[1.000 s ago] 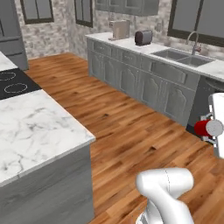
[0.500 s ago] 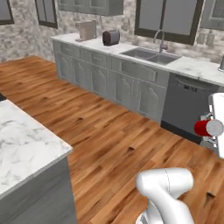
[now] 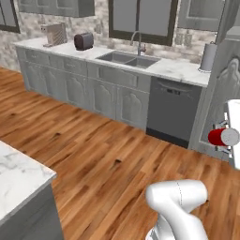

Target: Pick the can from the counter and place it in the open cabinet.

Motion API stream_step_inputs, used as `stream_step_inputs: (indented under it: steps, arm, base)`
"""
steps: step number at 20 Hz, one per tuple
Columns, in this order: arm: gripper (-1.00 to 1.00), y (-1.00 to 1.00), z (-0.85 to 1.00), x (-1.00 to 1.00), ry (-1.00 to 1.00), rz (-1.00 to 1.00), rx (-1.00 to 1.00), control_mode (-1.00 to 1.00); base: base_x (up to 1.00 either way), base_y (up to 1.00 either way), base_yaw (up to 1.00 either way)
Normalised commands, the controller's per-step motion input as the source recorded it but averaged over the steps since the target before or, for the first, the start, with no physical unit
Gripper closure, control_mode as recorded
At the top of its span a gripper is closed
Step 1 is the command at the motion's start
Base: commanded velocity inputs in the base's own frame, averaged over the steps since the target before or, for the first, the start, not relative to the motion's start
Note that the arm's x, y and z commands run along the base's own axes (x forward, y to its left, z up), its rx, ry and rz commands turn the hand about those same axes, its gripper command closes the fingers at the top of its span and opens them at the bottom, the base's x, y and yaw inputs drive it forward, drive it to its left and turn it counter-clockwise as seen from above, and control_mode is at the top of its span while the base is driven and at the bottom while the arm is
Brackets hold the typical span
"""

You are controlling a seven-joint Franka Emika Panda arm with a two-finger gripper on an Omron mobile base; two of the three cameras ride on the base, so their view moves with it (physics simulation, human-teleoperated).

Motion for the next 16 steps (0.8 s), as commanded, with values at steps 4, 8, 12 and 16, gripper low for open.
stream_step_inputs:
  steps: [4,8,12,16]
  arm:
    - [1.00,0.00,0.00,0.00,0.00,0.00,0.00,1.00]
    - [1.00,0.00,0.00,0.00,0.00,0.00,0.00,1.00]
    - [1.00,0.00,0.00,0.00,0.00,0.00,0.00,1.00]
    - [1.00,0.00,0.00,0.00,0.00,0.00,0.00,1.00]
  base:
    - [0.00,-0.36,-0.34]
    - [0.00,-0.37,-0.34]
    - [0.00,-0.37,-0.33]
    - [0.00,-0.35,-0.32]
